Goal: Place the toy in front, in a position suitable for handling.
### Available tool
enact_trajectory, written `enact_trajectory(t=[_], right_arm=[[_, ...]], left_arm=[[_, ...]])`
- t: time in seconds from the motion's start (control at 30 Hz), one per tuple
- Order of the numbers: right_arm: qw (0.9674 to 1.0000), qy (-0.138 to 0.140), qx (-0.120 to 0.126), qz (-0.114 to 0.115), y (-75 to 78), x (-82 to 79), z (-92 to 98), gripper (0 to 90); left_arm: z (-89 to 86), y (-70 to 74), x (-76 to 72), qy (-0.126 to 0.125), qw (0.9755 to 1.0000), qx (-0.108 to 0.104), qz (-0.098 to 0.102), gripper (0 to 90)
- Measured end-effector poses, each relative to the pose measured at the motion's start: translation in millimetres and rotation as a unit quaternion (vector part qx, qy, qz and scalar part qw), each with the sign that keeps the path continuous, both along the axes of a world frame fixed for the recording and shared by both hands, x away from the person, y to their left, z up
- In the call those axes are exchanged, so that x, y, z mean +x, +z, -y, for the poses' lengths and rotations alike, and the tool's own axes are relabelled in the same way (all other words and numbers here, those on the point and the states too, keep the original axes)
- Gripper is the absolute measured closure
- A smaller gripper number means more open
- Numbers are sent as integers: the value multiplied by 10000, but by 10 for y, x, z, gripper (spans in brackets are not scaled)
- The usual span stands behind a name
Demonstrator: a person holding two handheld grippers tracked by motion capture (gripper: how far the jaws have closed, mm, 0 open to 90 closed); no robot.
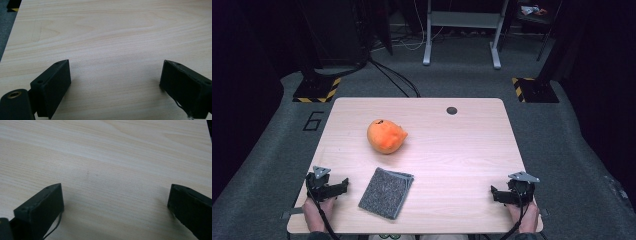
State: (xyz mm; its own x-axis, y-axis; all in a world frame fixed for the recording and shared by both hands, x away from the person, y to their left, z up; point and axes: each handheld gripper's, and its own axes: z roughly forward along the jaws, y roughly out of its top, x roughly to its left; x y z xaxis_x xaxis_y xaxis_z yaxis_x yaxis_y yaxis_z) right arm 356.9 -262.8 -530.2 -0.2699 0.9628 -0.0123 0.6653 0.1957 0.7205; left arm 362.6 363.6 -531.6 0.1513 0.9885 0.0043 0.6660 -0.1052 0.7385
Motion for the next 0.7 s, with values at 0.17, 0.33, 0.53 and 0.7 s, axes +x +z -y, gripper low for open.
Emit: enact_trajectory(t=[0.17, 0.33, 0.53, 0.7], right_arm=[[10000, -27, -21, 14, 1, -1, -5, 0], [10000, -20, -29, 8, 1, -1, -3, 0], [10000, -66, 20, -11, 0, 3, -9, 0], [10000, -49, 24, -18, 0, 8, -3, 0]], left_arm=[[1, -1, 6, 1, 10000, -7, 2, 92], [-1, -2, 17, -8, 10000, 5, 26, 92], [0, -2, 19, -7, 10000, -1, 22, 92], [1, -2, 18, -6, 10000, -2, 19, 92]])
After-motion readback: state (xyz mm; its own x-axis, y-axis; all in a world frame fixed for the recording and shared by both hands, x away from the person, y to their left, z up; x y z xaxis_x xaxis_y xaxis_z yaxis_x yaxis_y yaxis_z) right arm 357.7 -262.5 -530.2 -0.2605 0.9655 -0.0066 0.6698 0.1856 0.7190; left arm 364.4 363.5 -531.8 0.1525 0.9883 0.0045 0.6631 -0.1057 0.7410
